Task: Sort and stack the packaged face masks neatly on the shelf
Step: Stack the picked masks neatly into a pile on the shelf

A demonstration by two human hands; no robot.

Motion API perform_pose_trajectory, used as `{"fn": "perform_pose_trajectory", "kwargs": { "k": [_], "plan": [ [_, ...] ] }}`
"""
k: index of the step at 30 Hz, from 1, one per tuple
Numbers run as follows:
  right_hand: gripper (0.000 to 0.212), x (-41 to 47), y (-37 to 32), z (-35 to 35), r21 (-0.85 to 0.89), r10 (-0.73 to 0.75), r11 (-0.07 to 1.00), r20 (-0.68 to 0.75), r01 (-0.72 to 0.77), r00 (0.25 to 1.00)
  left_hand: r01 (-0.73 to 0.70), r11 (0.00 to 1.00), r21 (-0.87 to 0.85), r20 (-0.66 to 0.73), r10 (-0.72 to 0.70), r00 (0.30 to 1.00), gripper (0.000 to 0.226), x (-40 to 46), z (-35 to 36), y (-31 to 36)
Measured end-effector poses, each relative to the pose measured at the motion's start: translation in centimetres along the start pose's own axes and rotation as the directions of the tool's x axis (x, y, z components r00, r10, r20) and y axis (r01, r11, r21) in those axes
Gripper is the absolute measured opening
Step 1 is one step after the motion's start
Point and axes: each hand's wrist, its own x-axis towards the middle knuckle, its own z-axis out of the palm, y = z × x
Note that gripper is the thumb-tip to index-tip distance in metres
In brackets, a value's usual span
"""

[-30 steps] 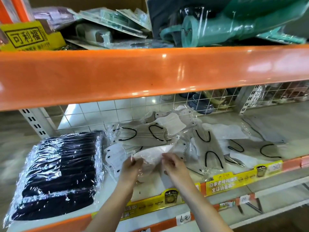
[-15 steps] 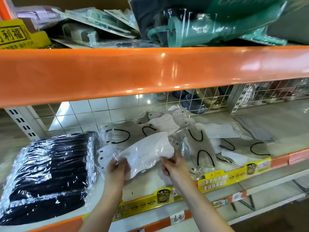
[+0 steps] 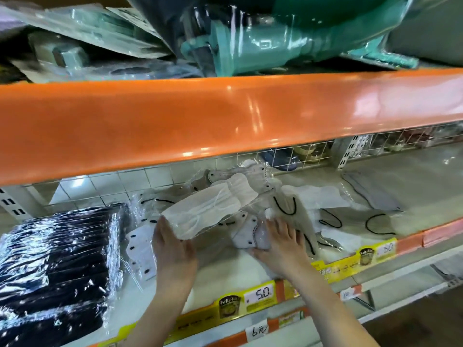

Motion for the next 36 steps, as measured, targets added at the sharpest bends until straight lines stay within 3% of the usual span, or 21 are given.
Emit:
{"fn": "perform_pose_trajectory", "kwargs": {
  "k": [2, 5, 7, 9, 13, 16, 21, 24, 27, 28, 31, 34, 36],
  "plan": [
    [0.102, 0.1, 1.1, -0.3, -0.005, 0.008, 1.000, 0.035, -0.008, 0.999, -0.164, 0.956, 0.245, -0.006, 0.171, 0.985, 0.067, -0.7, 1.2, 0.2],
    [0.075, 1.2, 3.3, -0.7, -0.095, -0.069, 0.994, -0.245, 0.047, 0.967, -0.408, 0.861, 0.303, 0.074, 0.405, 0.911, 0.051, -1.7, 4.4, 1.3],
    [0.062, 2.1, 4.8, -1.3, -0.036, -0.046, 0.999, -0.199, 0.040, 0.979, -0.516, 0.794, 0.323, 0.171, 0.487, 0.856, 0.045, -2.3, 6.7, 1.8],
    [0.055, 2.9, 6.0, -1.2, -0.008, -0.039, 0.999, -0.127, 0.038, 0.991, -0.533, 0.779, 0.330, 0.277, 0.460, 0.844, 0.044, -2.6, 8.6, 2.4],
    [0.047, 3.4, 6.5, -0.8, 0.004, -0.101, 0.995, -0.160, 0.103, 0.982, -0.507, 0.690, 0.516, 0.469, 0.267, 0.842, 0.053, -1.9, 11.1, 2.2],
    [0.032, 3.2, 5.7, -0.7, 0.028, -0.131, 0.989, -0.265, 0.143, 0.956, -0.446, 0.643, 0.623, 0.437, 0.187, 0.880, 0.060, -0.7, 11.4, 1.6],
    [0.030, 2.8, 3.4, 0.3, 0.033, -0.363, 0.913, -0.392, 0.407, 0.845, -0.306, 0.660, 0.686, 0.304, 0.121, 0.945, 0.057, 0.6, 9.2, 1.7],
    [0.030, 2.9, 2.0, 1.6, 0.134, -0.372, 0.889, -0.345, 0.438, 0.862, -0.300, 0.618, 0.727, 0.280, 0.133, 0.951, 0.055, 1.3, 8.7, 0.6],
    [0.058, 3.4, 0.0, 1.1, 0.363, -0.253, 0.878, -0.200, 0.312, 0.947, -0.277, 0.640, 0.717, 0.253, 0.132, 0.958, 0.045, 1.6, 8.8, -0.4],
    [0.058, 3.5, -0.5, 0.4, 0.441, -0.203, 0.865, -0.129, 0.239, 0.971, -0.302, 0.646, 0.701, 0.250, 0.174, 0.953, 0.046, 1.6, 8.8, -0.5],
    [0.039, 4.3, -1.4, 0.0, 0.559, -0.147, 0.809, -0.108, 0.182, 0.983, -0.369, 0.678, 0.636, 0.235, 0.285, 0.929, 0.034, 1.2, 8.5, -1.1],
    [0.033, 4.4, -1.6, 0.0, 0.720, -0.073, 0.681, -0.112, 0.132, 0.991, -0.424, 0.748, 0.510, 0.234, 0.354, 0.905, 0.050, 0.8, 7.8, -1.5],
    [0.031, 4.3, -1.7, -0.7, 0.838, 0.019, 0.532, -0.152, 0.119, 0.988, -0.551, 0.708, 0.442, 0.247, 0.494, 0.833, 0.052, 0.5, 7.8, -1.6]
  ]
}}
